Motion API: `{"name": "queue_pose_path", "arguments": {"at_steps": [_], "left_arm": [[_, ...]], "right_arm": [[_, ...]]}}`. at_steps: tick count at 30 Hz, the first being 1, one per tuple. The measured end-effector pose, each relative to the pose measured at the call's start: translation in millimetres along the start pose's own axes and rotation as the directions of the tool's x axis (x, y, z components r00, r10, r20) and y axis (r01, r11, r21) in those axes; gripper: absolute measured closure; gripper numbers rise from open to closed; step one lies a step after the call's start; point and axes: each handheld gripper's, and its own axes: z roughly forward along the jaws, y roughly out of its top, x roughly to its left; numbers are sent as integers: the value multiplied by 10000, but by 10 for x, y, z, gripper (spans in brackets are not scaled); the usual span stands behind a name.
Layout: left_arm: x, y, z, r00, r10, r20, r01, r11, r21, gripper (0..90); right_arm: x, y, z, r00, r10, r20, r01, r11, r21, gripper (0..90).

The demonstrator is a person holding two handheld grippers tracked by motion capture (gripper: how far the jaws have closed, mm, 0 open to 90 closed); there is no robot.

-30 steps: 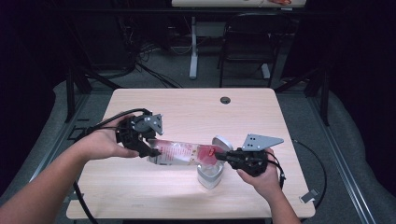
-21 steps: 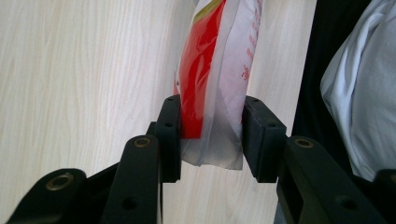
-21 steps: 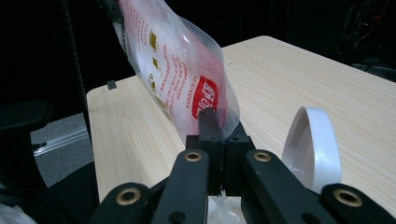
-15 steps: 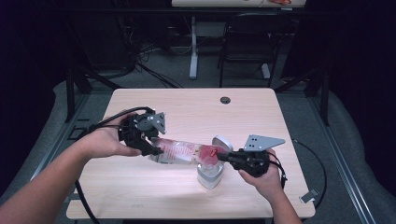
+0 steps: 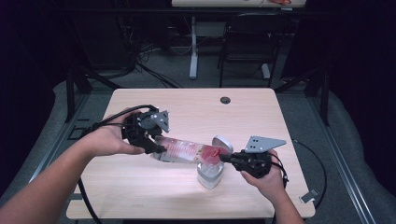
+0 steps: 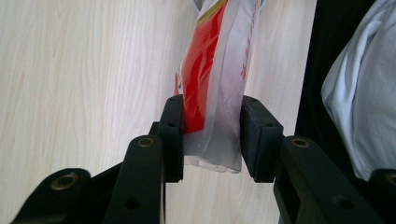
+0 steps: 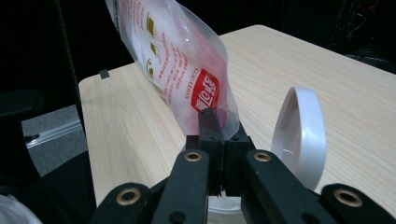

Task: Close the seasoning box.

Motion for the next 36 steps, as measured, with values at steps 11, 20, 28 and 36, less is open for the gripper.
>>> {"name": "queue_pose_path", "arguments": {"at_steps": [11, 20, 28, 36], "left_arm": [[7, 57, -16, 9999, 99, 12, -99, 10000, 1, 666], [3, 81, -33, 9999, 168, -13, -168, 9998, -61, 672], [2, 112, -39, 9999, 146, -6, -146, 9997, -176, 677], [3, 136, -32, 9998, 200, 35, -199, 9995, -234, 680]], "right_arm": [[-1, -49, -24, 9998, 174, 2, -174, 9998, 3, 900], [1, -75, -33, 9997, 222, 29, -222, 9998, 26, 900], [8, -104, -41, 9996, 276, 70, -276, 9996, 20, 899], [5, -129, -56, 9995, 288, 84, -289, 9996, 76, 900]]}}
